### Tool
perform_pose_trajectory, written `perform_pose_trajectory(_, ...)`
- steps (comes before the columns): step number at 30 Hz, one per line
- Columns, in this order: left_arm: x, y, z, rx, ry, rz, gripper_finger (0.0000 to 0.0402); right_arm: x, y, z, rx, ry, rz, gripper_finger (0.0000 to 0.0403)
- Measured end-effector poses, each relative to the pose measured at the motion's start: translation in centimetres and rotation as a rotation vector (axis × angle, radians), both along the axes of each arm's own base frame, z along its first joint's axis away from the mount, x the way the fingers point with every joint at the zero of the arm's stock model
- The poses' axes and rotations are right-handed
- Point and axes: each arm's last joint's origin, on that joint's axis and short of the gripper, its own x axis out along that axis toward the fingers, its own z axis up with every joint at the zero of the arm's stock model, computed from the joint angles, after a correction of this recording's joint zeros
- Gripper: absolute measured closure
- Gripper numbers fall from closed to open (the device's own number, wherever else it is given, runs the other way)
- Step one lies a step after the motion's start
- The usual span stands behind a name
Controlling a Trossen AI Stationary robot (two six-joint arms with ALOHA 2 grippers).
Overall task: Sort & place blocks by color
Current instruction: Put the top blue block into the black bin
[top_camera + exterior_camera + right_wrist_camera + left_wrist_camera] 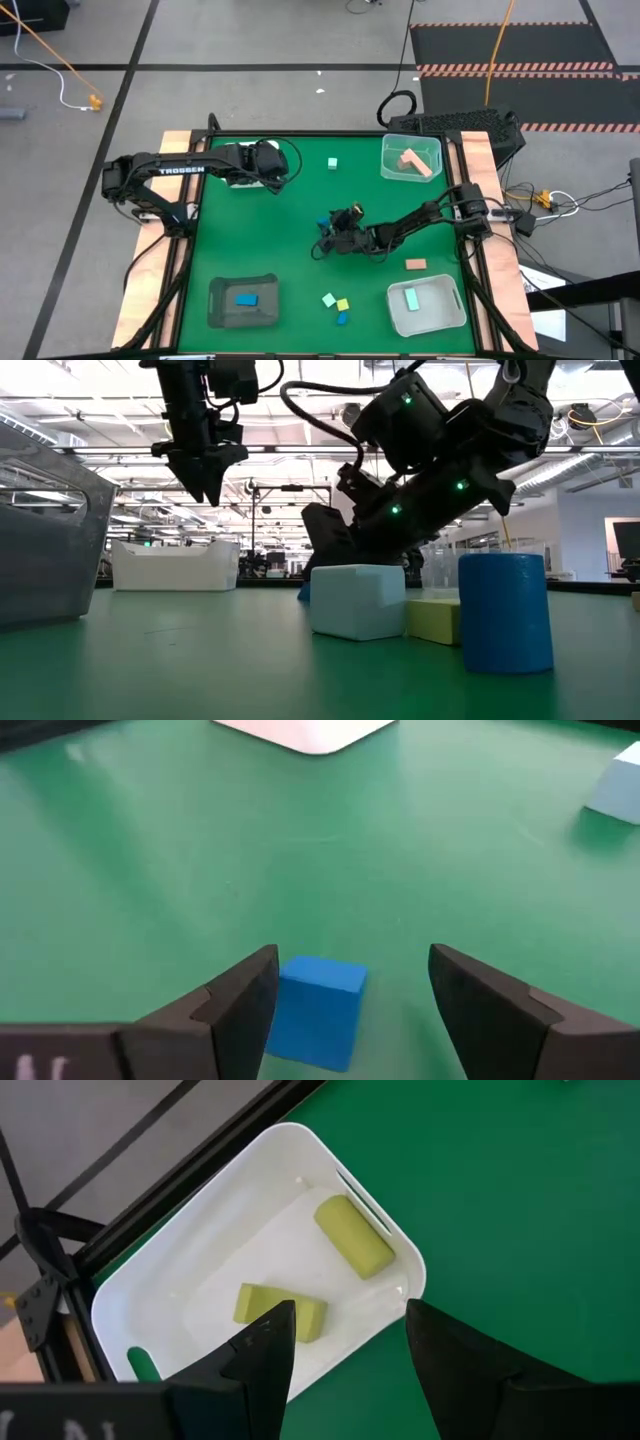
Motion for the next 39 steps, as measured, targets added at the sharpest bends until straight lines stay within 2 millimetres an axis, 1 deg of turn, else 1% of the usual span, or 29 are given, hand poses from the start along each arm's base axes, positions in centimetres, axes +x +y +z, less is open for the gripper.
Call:
perform_pose_trajectory(4,0.0,0.0,0.0,0.000,0.000,-0.002,0.0211,0.0,0.0,-0.5,0.053,-0.024,-0.034,0.0151)
perform_pose_trajectory(6,0.0,0.0,0.0,0.000,0.002,-0.005,0.0211,0.1,0.1,-1.1,0.110,-0.028,-0.011,0.0151)
perform_pose_trajectory(9,0.0,0.0,0.0,0.001,0.003,-0.007,0.0211,0.1,0.1,-2.2,0.116,-0.029,-0.036,0.0151)
perform_pose_trajectory(12,0.0,0.0,0.0,0.001,0.004,-0.008,0.0211,0.1,0.1,-2.7,0.125,-0.028,-0.046,0.0152)
perform_pose_trajectory(14,0.0,0.0,0.0,0.002,0.007,-0.014,0.0211,0.0,0.1,-2.8,0.124,-0.022,-0.044,0.0159)
perform_pose_trajectory(16,0.0,0.0,0.0,0.002,0.009,-0.016,0.0211,0.0,0.1,-2.8,0.107,-0.003,-0.033,0.0177)
perform_pose_trajectory(18,0.0,0.0,0.0,0.002,0.008,-0.016,0.0210,-0.1,0.1,-2.8,0.082,0.021,-0.016,0.0203)
perform_pose_trajectory(22,0.0,0.0,0.0,0.001,0.001,-0.005,0.0210,-0.3,0.0,-3.0,0.048,0.077,0.009,0.0271)
perform_pose_trajectory(25,0.0,0.0,0.0,-0.002,-0.008,0.009,0.0211,-0.4,0.1,-3.2,0.065,0.104,0.022,0.0320)
perform_pose_trajectory(27,0.0,0.0,0.0,-0.003,-0.015,0.020,0.0211,-0.5,0.1,-3.4,0.080,0.130,0.036,0.0334)
perform_pose_trajectory(33,0.0,0.0,0.0,-0.007,-0.034,0.050,0.0211,-0.3,0.1,-3.1,0.072,0.118,0.067,0.0337)
perform_pose_trajectory(36,0.0,0.0,0.0,-0.009,-0.041,0.062,0.0211,0.0,0.2,-2.3,0.054,0.095,0.110,0.0330)
perform_pose_trajectory(39,0.0,0.0,0.0,-0.010,-0.049,0.072,0.0211,0.0,0.2,-0.7,0.007,0.087,0.156,0.0335)
